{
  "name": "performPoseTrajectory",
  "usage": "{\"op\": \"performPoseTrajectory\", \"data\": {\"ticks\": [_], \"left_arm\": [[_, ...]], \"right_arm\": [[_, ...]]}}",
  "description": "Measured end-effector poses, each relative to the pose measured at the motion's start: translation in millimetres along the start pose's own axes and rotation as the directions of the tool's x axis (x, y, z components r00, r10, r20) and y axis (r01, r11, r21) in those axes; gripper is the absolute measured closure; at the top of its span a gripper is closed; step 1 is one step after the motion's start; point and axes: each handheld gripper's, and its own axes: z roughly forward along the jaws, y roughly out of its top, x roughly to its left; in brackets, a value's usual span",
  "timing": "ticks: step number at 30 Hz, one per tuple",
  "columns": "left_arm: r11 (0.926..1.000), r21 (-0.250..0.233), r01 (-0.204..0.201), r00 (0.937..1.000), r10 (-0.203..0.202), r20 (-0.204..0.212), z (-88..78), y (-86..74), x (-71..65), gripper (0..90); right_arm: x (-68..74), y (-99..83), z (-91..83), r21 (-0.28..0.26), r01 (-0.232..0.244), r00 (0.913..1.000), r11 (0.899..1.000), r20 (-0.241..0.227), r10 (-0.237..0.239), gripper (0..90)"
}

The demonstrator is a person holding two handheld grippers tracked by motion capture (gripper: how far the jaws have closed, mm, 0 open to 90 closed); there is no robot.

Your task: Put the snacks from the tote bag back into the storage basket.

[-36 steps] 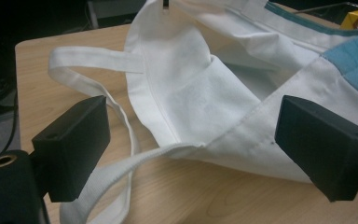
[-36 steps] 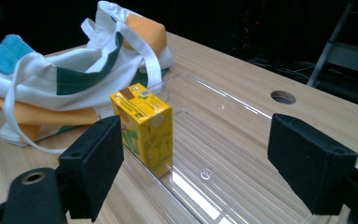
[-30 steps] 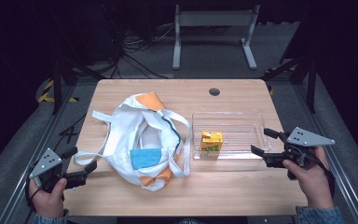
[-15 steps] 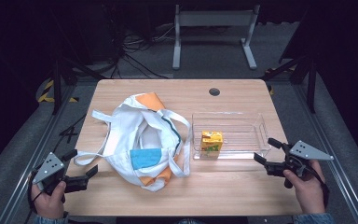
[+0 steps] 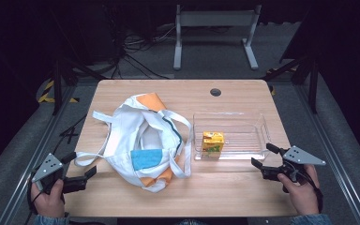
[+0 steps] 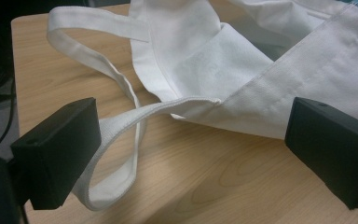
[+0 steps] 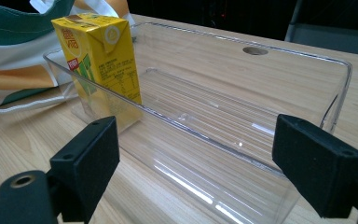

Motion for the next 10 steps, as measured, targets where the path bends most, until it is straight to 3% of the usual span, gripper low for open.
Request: {"op": "performPoseTrajectory", "data": {"ticks": [5,10], "left_arm": [[0.9999,0.005,-0.011,0.9999,0.011,-0.001,0.0,-0.3,-0.7,4.1],[0.9999,0.003,-0.016,0.9999,0.016,-0.002,-1.1,-0.5,-2.6,3.9]], "right_arm": [[1.9,5.1,-3.9,-0.034,-0.002,1.0,0.999,0.001,0.002,15.5],[2.4,6.0,-3.8,-0.033,0.003,1.0,0.999,0.0,-0.003,15.5]]}}
